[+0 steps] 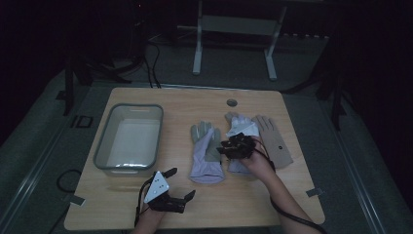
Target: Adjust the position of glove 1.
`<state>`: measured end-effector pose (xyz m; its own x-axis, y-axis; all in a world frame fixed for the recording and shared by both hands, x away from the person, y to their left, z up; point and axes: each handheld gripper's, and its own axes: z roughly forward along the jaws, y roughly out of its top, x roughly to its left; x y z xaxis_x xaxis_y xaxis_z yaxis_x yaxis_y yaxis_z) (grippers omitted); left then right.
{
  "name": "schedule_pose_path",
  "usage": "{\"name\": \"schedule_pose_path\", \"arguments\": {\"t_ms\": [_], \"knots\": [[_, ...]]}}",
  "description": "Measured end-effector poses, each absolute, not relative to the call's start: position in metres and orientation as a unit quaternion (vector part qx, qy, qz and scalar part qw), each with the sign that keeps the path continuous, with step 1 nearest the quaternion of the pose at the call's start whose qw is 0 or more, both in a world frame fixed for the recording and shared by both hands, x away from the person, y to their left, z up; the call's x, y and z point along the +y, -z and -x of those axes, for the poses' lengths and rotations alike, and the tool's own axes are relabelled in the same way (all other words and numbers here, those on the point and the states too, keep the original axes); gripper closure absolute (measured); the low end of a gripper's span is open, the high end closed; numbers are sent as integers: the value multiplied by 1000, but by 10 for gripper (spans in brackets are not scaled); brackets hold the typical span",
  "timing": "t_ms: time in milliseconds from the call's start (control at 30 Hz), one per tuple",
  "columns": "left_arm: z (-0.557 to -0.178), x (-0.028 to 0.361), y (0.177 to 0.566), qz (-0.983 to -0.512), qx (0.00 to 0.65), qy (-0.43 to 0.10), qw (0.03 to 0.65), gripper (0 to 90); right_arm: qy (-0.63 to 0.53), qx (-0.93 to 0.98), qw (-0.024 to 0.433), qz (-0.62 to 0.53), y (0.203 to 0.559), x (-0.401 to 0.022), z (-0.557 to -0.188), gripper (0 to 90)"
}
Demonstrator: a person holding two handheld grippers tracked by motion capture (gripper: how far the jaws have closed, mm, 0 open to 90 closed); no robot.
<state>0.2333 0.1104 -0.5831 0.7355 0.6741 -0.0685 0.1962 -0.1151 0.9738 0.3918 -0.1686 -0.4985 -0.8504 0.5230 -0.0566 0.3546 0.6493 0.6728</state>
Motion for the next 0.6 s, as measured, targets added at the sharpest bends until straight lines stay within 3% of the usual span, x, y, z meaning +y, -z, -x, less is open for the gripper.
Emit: {"name": "schedule_pose_path", "arguments": {"t_ms": [367, 600], "knots": [[-234, 110, 583, -720, 304, -201, 591, 14, -311, 891, 168, -287, 477, -236, -402, 642], [-234, 111, 583, -718, 305, -200, 593, 14, -282, 895, 161, -305, 491, -252, -415, 578]]}}
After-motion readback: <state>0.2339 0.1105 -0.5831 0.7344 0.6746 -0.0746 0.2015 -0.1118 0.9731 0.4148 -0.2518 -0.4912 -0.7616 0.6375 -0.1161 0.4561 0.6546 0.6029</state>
